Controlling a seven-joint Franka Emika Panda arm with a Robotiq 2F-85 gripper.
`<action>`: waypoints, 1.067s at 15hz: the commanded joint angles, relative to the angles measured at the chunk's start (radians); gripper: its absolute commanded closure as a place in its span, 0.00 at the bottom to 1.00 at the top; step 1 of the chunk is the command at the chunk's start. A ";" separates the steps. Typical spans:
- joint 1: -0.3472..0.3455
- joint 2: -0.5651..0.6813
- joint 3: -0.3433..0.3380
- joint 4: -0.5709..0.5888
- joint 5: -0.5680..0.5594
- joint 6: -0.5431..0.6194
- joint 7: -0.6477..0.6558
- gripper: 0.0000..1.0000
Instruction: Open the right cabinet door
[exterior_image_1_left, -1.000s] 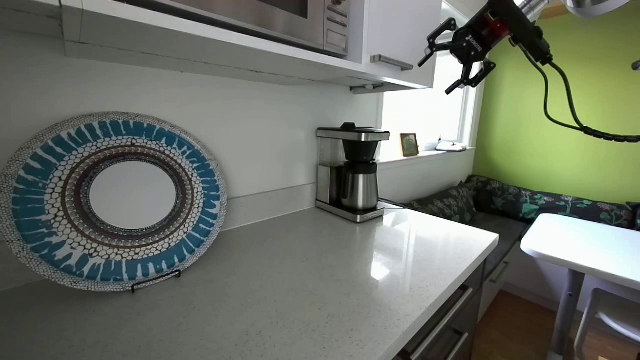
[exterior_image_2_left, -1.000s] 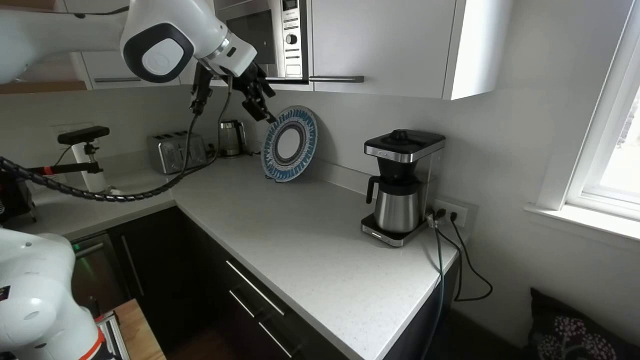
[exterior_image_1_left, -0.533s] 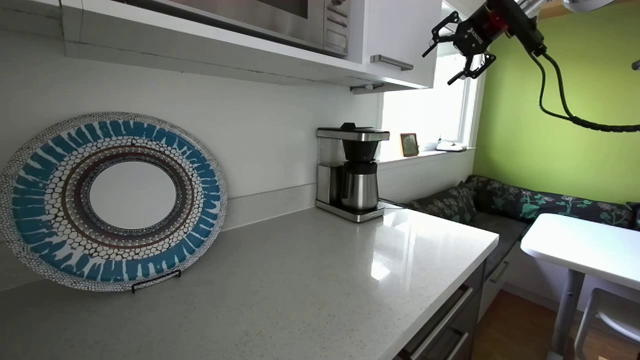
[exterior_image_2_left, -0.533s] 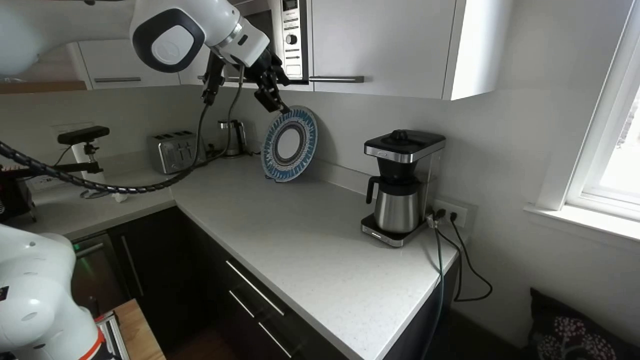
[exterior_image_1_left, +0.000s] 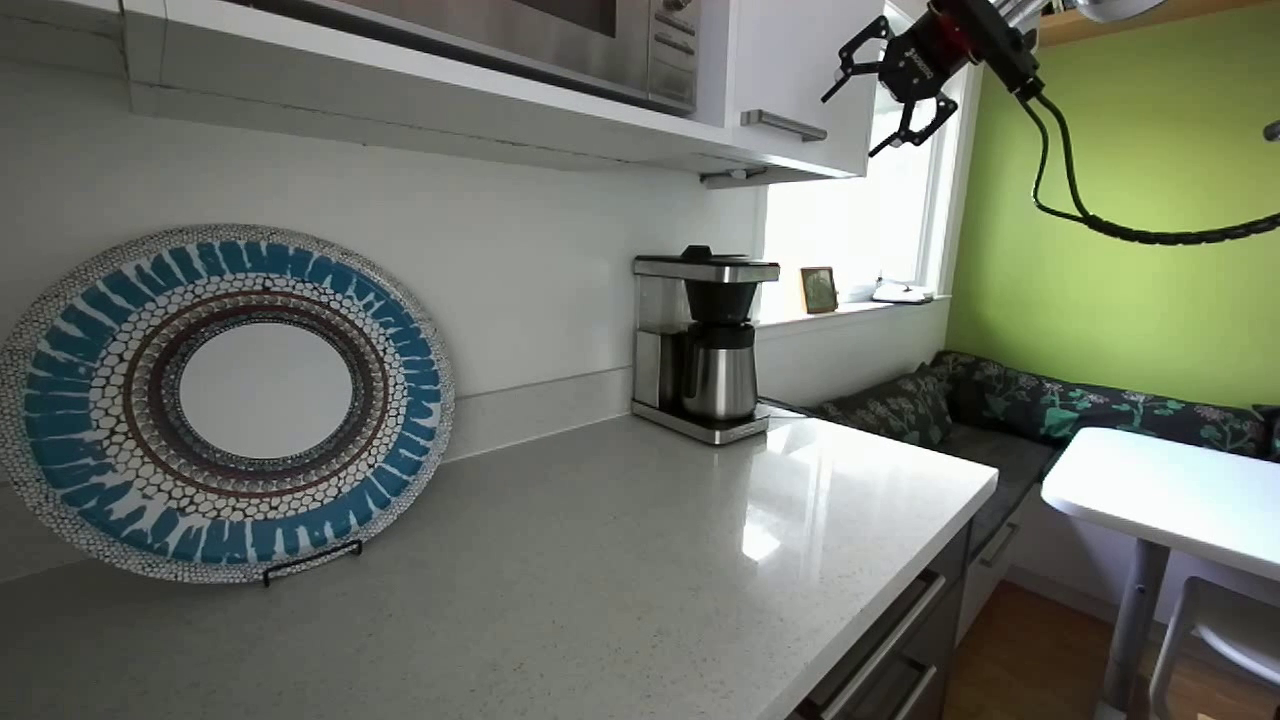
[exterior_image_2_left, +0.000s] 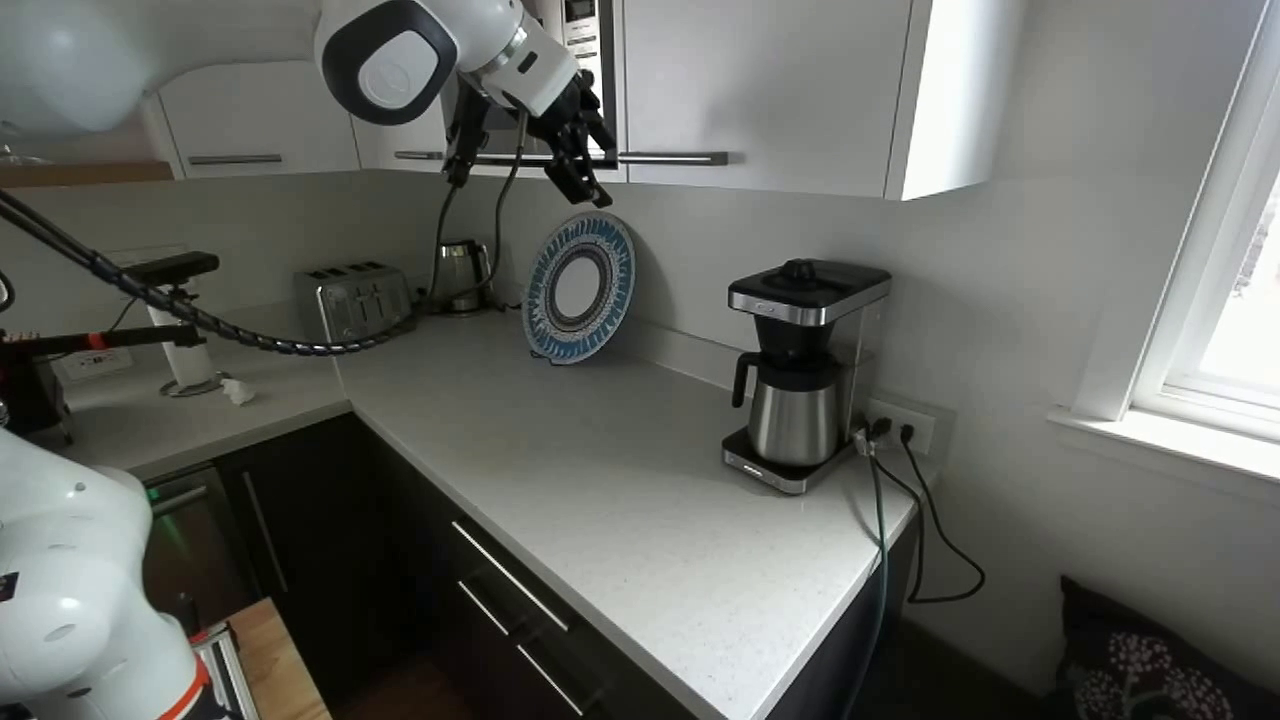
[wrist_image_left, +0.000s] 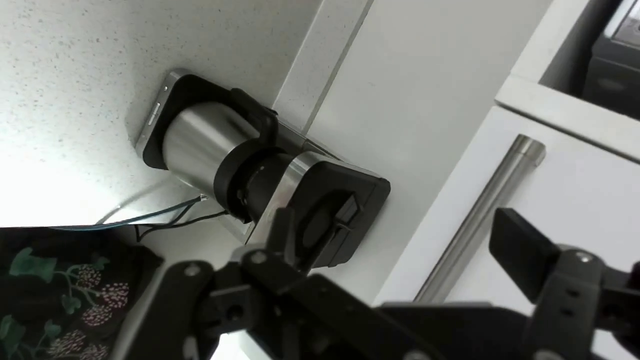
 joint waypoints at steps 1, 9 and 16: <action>-0.002 0.074 -0.002 0.096 -0.004 -0.022 0.075 0.00; 0.019 0.181 -0.001 0.210 -0.005 -0.030 0.187 0.00; 0.030 0.245 -0.005 0.271 -0.011 -0.052 0.245 0.00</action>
